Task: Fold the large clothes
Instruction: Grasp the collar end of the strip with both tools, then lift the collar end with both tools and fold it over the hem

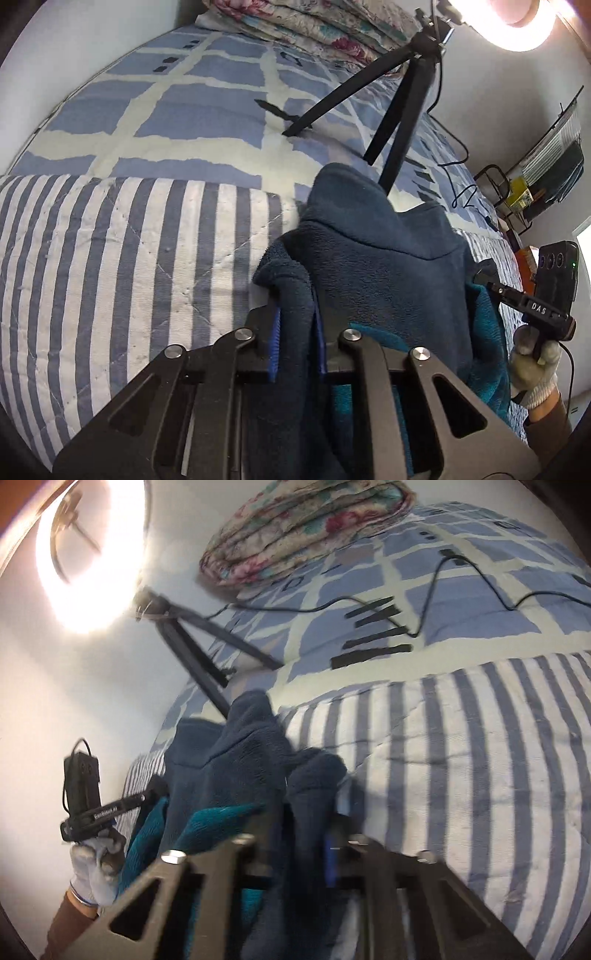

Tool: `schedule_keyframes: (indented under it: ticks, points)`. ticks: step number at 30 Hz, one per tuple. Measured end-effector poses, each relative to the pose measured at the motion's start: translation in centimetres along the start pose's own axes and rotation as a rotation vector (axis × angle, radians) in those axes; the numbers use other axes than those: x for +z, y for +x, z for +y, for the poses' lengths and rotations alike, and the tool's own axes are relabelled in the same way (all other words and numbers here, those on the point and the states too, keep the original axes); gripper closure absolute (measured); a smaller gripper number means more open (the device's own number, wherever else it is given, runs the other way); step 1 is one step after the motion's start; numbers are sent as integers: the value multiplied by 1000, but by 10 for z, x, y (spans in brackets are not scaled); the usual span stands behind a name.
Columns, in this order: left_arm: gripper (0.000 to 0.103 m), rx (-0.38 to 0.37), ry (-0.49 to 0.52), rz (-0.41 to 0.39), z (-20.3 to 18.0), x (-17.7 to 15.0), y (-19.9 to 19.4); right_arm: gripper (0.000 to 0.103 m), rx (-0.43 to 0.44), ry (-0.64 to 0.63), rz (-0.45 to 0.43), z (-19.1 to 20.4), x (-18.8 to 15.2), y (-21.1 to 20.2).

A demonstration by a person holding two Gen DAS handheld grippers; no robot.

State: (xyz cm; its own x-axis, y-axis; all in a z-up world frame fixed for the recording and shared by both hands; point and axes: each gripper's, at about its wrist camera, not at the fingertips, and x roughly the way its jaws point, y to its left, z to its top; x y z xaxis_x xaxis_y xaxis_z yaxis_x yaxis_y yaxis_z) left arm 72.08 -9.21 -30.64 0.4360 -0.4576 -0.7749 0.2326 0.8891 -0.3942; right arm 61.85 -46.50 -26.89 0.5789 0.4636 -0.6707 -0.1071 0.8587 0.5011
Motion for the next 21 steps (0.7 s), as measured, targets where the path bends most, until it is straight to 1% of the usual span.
schedule_keyframes:
  ticks: [1,3,4,9,11,16,19,21]
  points:
    - [91,-2,-1,-7,-2,-1,-4,96,-10,-24,-9,7,-1,-3]
    - [92,1,5,-23,-8,-4,-14,97,-18,-37,-30,15,-2,-10]
    - [92,-9,11,-34,-10,-4,-19,97,-24,-38,-37,18,-2,-14]
    - [93,-39,31,-87,-24,-13,-51,98,-34,-86,-98,43,-6,-49]
    - [93,-46,42,-105,-30,-18,-67,98,-23,-107,-113,54,-9,-66]
    - [96,-73,74,-155,-46,-41,-111,98,-16,-170,-142,84,-22,-104]
    - [96,-102,74,-171,-54,-60,-141,98,-5,-190,-150,98,-40,-132]
    - [96,-94,99,-181,-62,-74,-160,98,-18,-218,-150,109,-56,-151]
